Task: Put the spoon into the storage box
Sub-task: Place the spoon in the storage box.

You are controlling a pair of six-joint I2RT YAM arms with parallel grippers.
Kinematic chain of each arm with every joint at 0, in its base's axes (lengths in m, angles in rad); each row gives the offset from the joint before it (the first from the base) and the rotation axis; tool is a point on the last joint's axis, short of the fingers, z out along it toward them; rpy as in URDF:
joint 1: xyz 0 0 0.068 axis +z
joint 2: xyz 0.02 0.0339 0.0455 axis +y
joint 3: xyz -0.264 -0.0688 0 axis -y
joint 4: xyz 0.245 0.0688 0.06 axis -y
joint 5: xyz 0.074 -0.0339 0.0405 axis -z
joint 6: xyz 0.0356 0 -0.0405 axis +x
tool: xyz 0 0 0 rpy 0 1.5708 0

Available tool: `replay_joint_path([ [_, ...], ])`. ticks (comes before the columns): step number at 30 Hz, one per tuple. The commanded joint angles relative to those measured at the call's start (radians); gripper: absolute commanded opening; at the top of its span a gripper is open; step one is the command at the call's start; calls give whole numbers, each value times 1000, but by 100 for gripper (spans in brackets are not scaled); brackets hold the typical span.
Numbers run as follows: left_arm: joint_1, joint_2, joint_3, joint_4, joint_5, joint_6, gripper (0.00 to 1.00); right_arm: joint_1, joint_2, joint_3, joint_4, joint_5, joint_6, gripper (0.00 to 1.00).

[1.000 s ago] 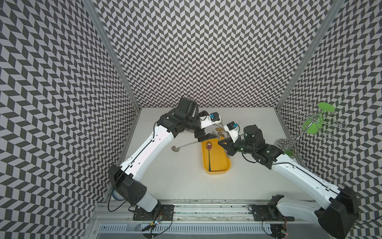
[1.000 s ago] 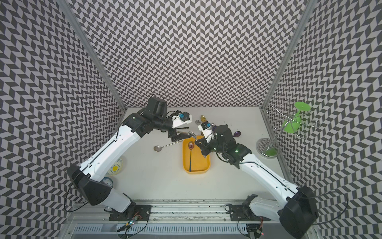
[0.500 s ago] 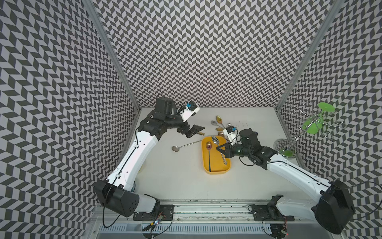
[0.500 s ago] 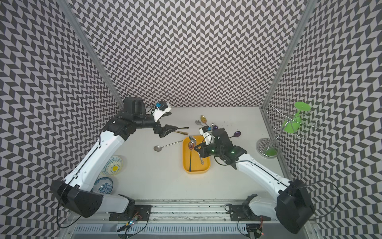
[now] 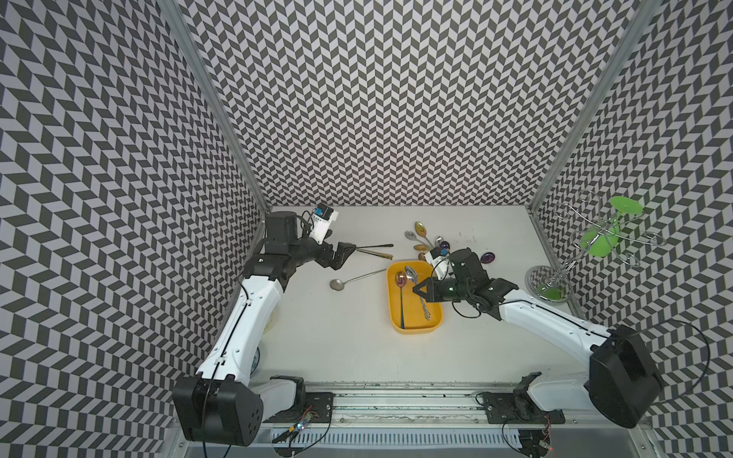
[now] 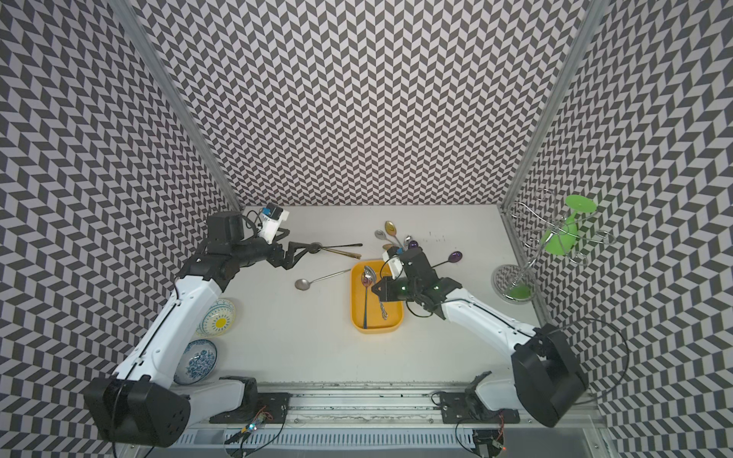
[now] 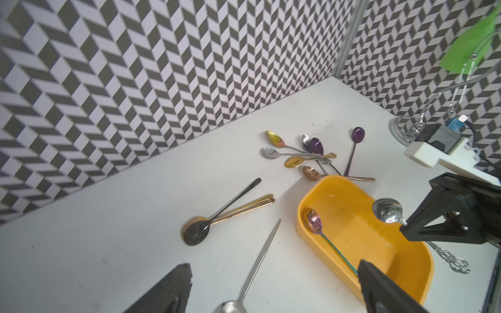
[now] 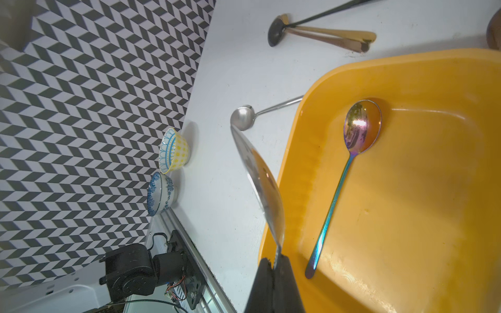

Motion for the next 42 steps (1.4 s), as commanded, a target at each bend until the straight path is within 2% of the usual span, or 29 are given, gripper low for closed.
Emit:
replay_joint_path([
  [1,36,-32,-79,59,-53,-58,100,12,44,14,22,42,35,0],
  [9,89,-34,-231,114,-148,-94,100,17,154,57,37,109,95,0],
  [21,191,90,-303,167,-76,-224,100,50,254,96,122,209,222,0],
  [28,201,151,-327,193,-40,-276,100,58,284,65,166,227,259,2],
  [37,202,229,-336,211,6,-323,95,57,346,91,167,230,251,4],
  [40,201,251,-336,216,21,-339,93,58,351,96,168,231,248,9],
  [42,201,264,-335,217,28,-345,93,59,352,101,160,238,244,17],
])
